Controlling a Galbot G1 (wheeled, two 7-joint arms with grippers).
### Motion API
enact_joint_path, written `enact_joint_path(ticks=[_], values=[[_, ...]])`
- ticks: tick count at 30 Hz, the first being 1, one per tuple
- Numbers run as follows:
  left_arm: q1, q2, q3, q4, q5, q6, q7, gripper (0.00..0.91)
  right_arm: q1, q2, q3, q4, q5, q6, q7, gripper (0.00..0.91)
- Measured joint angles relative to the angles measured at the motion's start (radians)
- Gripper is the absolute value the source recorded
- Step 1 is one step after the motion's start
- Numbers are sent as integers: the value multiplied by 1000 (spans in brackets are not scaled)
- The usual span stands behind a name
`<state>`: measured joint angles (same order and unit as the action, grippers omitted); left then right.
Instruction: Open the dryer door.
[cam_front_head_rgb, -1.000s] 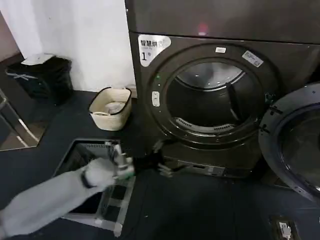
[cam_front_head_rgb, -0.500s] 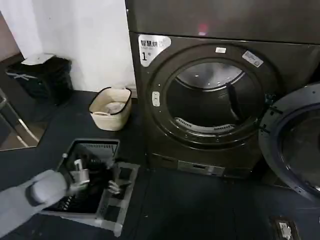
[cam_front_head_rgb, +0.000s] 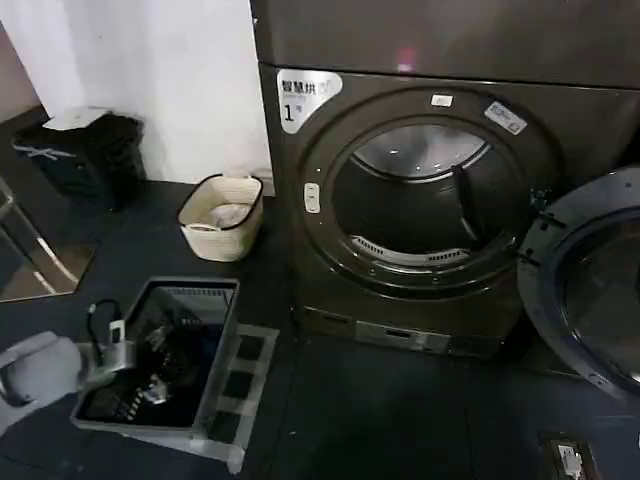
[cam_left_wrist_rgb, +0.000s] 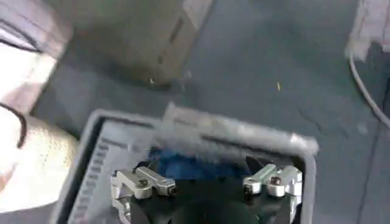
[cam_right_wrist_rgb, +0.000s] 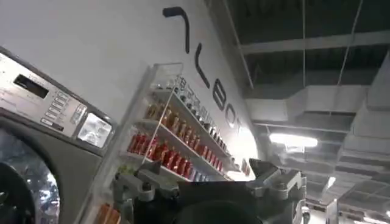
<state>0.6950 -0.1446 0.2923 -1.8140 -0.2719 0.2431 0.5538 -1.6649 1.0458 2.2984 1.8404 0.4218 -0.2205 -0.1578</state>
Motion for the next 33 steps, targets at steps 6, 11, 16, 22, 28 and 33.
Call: enact_joint_path(ticks=[6, 11, 16, 22, 28, 33], values=[[8, 4, 13, 26, 16, 2, -14, 907, 0, -1, -5, 2, -2, 1, -4, 907], [7, 4, 13, 27, 21, 1, 6, 907, 2, -2, -7, 11, -3, 1, -5, 907], [8, 4, 16, 34, 36, -14, 15, 907, 2, 1, -8, 11, -4, 1, -7, 907], [9, 2, 17, 39, 59, -26, 35, 907, 2, 3, -6, 15, -4, 1, -10, 907], [8, -1, 17, 44, 75, -33, 41, 907, 2, 10, -6, 24, -4, 1, -13, 907], [9, -2, 17, 44, 96, -34, 45, 907, 0, 10, -2, 30, -4, 1, -14, 907]])
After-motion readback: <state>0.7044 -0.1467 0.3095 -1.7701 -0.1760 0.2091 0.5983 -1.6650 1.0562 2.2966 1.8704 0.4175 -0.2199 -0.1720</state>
